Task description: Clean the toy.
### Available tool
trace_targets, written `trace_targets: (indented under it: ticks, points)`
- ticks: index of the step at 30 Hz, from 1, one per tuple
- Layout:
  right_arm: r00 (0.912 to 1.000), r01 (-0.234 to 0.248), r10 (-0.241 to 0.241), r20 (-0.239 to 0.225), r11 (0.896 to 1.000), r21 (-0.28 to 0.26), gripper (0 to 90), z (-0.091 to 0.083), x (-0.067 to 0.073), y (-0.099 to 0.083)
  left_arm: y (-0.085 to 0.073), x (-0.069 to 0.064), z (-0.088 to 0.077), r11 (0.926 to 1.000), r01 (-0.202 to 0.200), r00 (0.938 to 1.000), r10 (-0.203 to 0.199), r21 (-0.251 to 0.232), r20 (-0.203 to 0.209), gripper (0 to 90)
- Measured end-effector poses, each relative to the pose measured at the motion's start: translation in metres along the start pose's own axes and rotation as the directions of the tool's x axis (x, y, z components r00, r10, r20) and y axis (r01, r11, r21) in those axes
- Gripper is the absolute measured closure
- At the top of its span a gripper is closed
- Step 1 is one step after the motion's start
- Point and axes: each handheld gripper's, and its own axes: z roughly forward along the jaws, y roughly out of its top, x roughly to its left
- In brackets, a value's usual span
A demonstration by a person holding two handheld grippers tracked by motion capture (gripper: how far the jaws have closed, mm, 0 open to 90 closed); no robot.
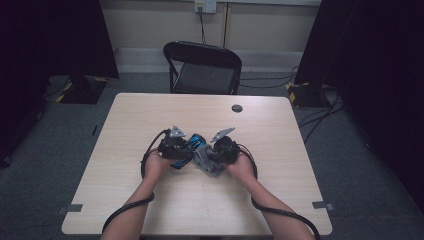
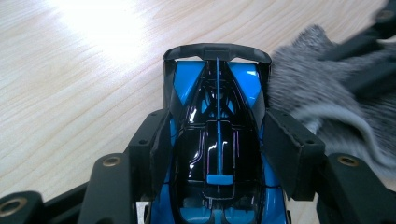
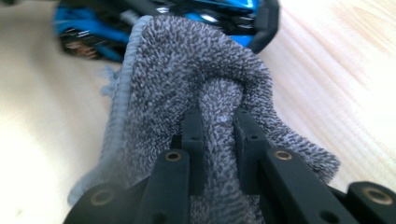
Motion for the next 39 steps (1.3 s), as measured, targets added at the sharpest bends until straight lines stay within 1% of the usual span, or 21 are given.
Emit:
trace_targets:
  ticks: [2, 4, 5, 7, 9, 10, 11, 12, 13, 15, 17, 18, 21, 23, 25, 27, 31, 32, 35, 38, 39]
  points:
    - [0.9990, 0.032, -0.032, -0.033, 0.999, -0.002, 78.0, -0.006, 0.006, -0.004, 0.001, 0.000, 0.000, 1.0000, -0.001, 1.0000, 0.001, 0.006, 0.001, 42.9]
    - [0.9920, 0.081, -0.082, -0.096, 0.997, -0.015, 78.1, -0.010, 0.015, -0.006, 0.002, 0.000, 0.000, 0.9999, 0.002, 1.0000, -0.002, 0.012, 0.003, 42.9]
    - [0.9870, 0.109, -0.112, -0.116, 0.994, -0.026, 78.0, -0.011, 0.021, -0.005, 0.002, 0.000, 0.000, 0.9999, 0.001, 1.0000, -0.001, 0.014, 0.003, 42.9]
    - [0.9690, 0.177, -0.183, -0.166, 0.983, -0.049, 77.9, -0.009, 0.038, -0.001, 0.002, 0.000, 0.000, 0.9999, 0.009, 1.0000, -0.009, 0.011, 0.001, 43.1]
    - [0.9544, 0.224, -0.229, -0.191, 0.973, -0.049, 77.8, -0.002, 0.052, 0.006, 0.003, 0.000, 0.000, 0.9998, 0.017, 0.9999, -0.017, 0.014, -0.001, 43.1]
    - [0.9479, 0.246, -0.252, -0.195, 0.968, -0.056, 77.8, 0.002, 0.059, 0.009, 0.003, -0.001, 0.000, 0.9996, 0.013, 0.9999, -0.013, 0.024, -0.002, 43.2]
    - [0.9413, 0.256, -0.263, -0.211, 0.965, -0.062, 77.7, 0.008, 0.065, 0.014, 0.004, 0.000, 0.000, 0.9996, 0.004, 1.0000, -0.004, 0.027, -0.008, 43.2]
    - [0.9393, 0.259, -0.267, -0.216, 0.964, -0.063, 77.7, 0.012, 0.067, 0.017, 0.004, -0.001, 0.000, 0.9996, 0.012, 0.9999, -0.012, 0.026, -0.004, 43.3]
    - [0.9377, 0.263, -0.270, -0.218, 0.963, -0.065, 77.6, 0.018, 0.069, 0.020, 0.004, 0.000, 0.000, 0.9996, 0.008, 0.9999, -0.008, 0.026, -0.006, 43.3]
    - [0.9375, 0.268, -0.276, -0.211, 0.961, -0.068, 77.4, 0.028, 0.070, 0.023, 0.003, 0.000, -0.001, 0.9997, 0.009, 0.9999, -0.009, 0.022, -0.009, 43.4]
    - [0.9392, 0.255, -0.266, -0.217, 0.964, -0.079, 77.4, 0.031, 0.065, 0.024, 0.002, 0.000, -0.001, 0.9997, 0.017, 0.9999, -0.017, 0.016, -0.004, 43.4]
    - [0.9394, 0.249, -0.261, -0.222, 0.965, -0.082, 77.4, 0.032, 0.063, 0.024, 0.001, 0.000, -0.002, 0.9996, 0.027, 0.9996, -0.027, 0.011, 0.003, 43.5]
    - [0.9392, 0.250, -0.264, -0.220, 0.964, -0.088, 77.3, 0.032, 0.057, 0.024, 0.000, 0.000, -0.003, 0.9997, 0.020, 0.9998, -0.020, 0.011, -0.006, 43.6]
    - [0.9411, 0.247, -0.258, -0.218, 0.966, -0.078, 77.3, 0.031, 0.054, 0.024, 0.000, -0.002, -0.002, 0.9991, 0.041, 0.9991, -0.041, -0.002, -0.005, 43.6]
    - [0.9427, 0.257, -0.266, -0.202, 0.964, -0.070, 77.4, 0.030, 0.053, 0.024, -0.001, -0.003, -0.002, 0.9988, 0.047, 0.9989, -0.047, -0.012, -0.006, 43.6]
    - [0.9446, 0.254, -0.263, -0.197, 0.965, -0.067, 77.4, 0.029, 0.050, 0.024, -0.001, -0.001, -0.003, 0.9997, 0.025, 0.9997, -0.025, 0.002, -0.008, 43.6]
    - [0.9540, 0.238, -0.245, -0.173, 0.969, -0.061, 77.4, 0.026, 0.041, 0.021, -0.002, -0.002, -0.004, 0.9994, 0.034, 0.9994, -0.034, 0.000, -0.006, 43.6]
    - [0.9570, 0.232, -0.239, -0.164, 0.971, -0.059, 77.4, 0.025, 0.039, 0.020, -0.002, -0.001, -0.004, 0.9997, 0.022, 0.9997, -0.022, 0.007, -0.007, 43.6]
    - [0.9649, 0.210, -0.217, -0.148, 0.976, -0.060, 77.4, 0.023, 0.030, 0.017, -0.002, -0.001, -0.004, 0.9997, 0.022, 0.9998, -0.022, 0.007, -0.006, 43.6]
    - [0.9691, 0.196, -0.202, -0.141, 0.979, -0.055, 77.4, 0.023, 0.024, 0.016, -0.002, -0.001, -0.004, 0.9996, 0.026, 0.9996, -0.026, 0.007, -0.006, 43.6]
    - [0.9689, 0.199, -0.205, -0.139, 0.978, -0.056, 77.4, 0.023, 0.022, 0.016, -0.002, -0.001, -0.004, 0.9996, 0.026, 0.9996, -0.026, 0.005, -0.008, 43.6]
